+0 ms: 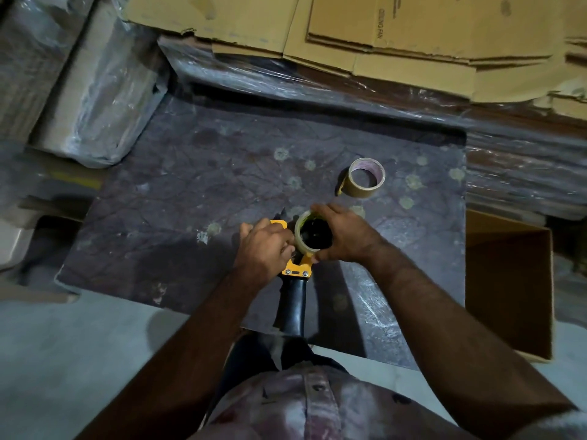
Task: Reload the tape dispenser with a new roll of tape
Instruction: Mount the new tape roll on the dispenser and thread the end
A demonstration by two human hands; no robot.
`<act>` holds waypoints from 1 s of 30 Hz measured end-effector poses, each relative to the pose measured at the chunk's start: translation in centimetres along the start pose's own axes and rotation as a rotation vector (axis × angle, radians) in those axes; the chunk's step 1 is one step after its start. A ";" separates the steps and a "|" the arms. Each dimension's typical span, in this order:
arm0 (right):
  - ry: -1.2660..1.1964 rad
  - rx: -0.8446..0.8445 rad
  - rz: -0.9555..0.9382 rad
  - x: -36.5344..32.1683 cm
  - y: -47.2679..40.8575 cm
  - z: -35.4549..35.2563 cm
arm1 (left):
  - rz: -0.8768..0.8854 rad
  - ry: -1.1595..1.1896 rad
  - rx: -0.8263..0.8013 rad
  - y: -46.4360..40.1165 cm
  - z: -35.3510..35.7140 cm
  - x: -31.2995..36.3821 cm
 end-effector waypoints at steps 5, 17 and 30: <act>-0.029 -0.006 0.043 0.1 -0.8 -0.3 | -0.023 -0.148 -0.090 -1.0 -1.0 0.2; 0.031 0.010 0.133 -0.2 -0.9 0.7 | 0.059 -0.124 -0.054 -1.5 -1.0 -0.9; 0.080 -0.012 0.143 -0.7 -1.2 1.1 | 0.013 0.001 -0.193 -2.9 -0.5 0.4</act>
Point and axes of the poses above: each hand's wrist, its own y-axis away from the middle knuckle, its own z-axis out of the palm, x = y × z, the point moved 2 cm from there along -y, towards the middle knuckle, and after that the axes turned 3 degrees about -z, right-handed, at the moved point
